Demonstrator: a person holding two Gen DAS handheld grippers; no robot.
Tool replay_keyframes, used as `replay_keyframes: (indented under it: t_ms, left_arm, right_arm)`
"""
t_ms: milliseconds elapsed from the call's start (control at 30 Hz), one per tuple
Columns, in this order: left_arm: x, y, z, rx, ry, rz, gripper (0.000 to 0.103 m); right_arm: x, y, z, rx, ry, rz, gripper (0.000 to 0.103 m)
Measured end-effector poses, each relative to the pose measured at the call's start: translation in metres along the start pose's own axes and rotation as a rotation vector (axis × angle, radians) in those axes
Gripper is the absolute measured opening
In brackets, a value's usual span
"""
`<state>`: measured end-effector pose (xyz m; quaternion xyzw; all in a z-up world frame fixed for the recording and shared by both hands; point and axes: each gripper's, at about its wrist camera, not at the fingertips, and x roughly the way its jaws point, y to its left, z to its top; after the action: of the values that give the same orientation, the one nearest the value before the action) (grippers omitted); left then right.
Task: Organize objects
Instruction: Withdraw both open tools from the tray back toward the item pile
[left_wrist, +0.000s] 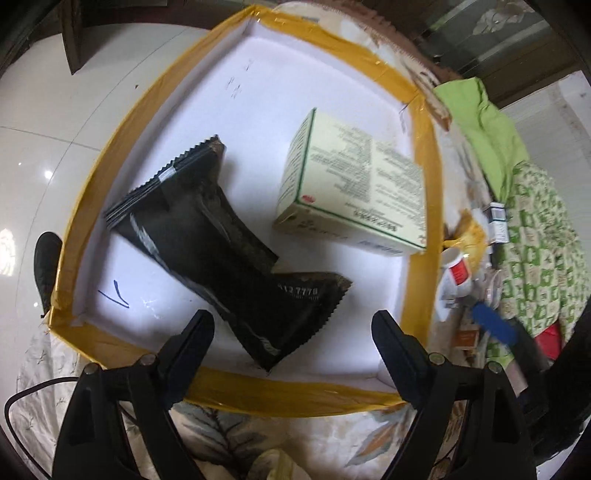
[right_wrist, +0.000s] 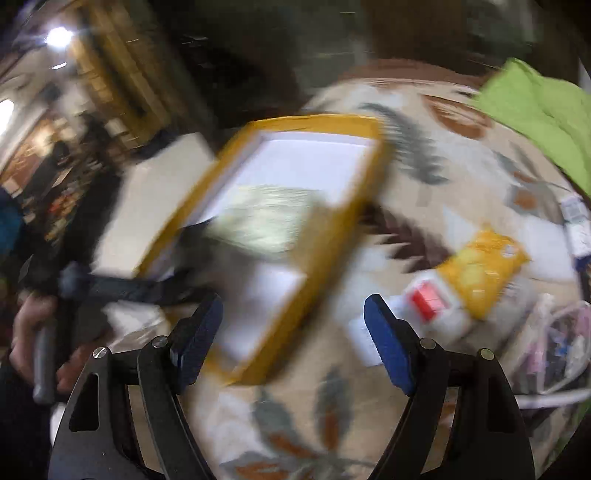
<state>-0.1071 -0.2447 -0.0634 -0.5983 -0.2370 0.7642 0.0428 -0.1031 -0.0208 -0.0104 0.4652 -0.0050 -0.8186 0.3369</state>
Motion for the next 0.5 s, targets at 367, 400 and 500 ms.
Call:
replay_keyframes:
  t_ms: [367,400,500]
  left_arm:
    - [0.001,-0.007,-0.002,0.047,0.02,-0.015,0.087]
    - [0.001,-0.009,-0.001,0.041,0.017,-0.018,0.087]
    - [0.001,-0.005,-0.002,0.015,0.015,-0.034,0.087]
  right_arm:
    - [0.03,-0.014,-0.002,0.136,0.136,-0.101,0.072]
    - [0.034,-0.011,-0.005,0.122,0.157,-0.11,0.071]
    - [0.046,-0.005,-0.012,0.118,0.229,-0.12,0.06]
